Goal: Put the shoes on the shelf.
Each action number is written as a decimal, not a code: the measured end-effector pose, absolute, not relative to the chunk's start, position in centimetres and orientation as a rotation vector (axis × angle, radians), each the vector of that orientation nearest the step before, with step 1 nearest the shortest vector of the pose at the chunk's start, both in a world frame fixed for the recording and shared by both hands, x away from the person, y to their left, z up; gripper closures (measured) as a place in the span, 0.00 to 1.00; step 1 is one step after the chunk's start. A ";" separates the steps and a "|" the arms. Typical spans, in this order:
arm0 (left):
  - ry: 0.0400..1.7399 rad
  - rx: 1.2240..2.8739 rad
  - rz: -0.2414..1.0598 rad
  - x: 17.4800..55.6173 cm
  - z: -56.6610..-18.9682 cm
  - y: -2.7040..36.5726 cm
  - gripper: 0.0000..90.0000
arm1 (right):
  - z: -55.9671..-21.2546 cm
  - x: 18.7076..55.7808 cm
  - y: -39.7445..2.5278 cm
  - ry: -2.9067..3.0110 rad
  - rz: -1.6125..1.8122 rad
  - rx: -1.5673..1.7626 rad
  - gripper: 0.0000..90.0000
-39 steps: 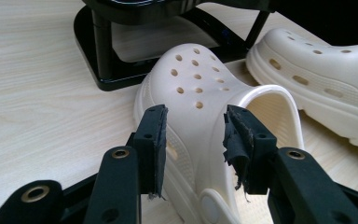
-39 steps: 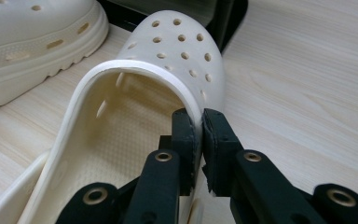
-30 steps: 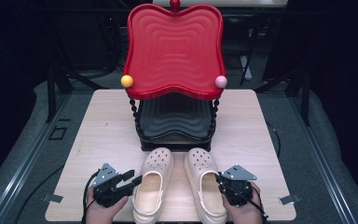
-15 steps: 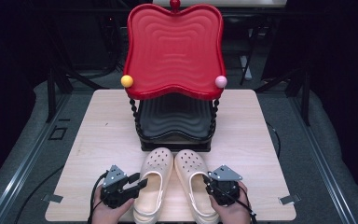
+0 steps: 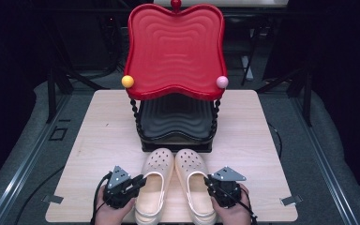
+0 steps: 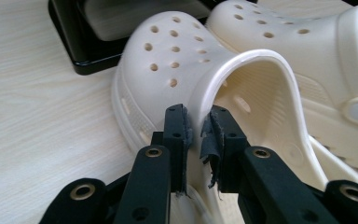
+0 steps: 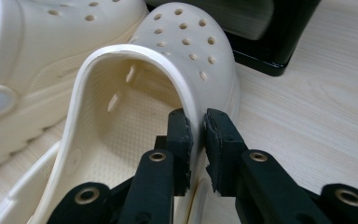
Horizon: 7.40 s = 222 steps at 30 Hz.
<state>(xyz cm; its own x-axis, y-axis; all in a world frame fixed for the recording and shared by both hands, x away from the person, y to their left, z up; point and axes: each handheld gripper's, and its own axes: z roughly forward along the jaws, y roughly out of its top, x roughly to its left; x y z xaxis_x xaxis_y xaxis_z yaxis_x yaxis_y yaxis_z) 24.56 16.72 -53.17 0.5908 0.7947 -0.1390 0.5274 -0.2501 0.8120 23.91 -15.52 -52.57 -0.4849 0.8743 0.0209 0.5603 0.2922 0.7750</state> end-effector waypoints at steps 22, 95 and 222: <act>0.984 1.962 0.346 24.7 -53.0 15.6 0.90 | -52.9 22.6 -14.1 2.130 1.157 1.339 0.82; 0.925 1.844 0.694 23.2 -45.7 16.3 0.92 | -45.6 21.9 -13.9 1.873 1.162 1.176 0.93; 0.837 1.741 0.584 29.4 -41.2 15.3 0.64 | -41.4 27.4 -12.6 1.950 1.291 0.967 0.70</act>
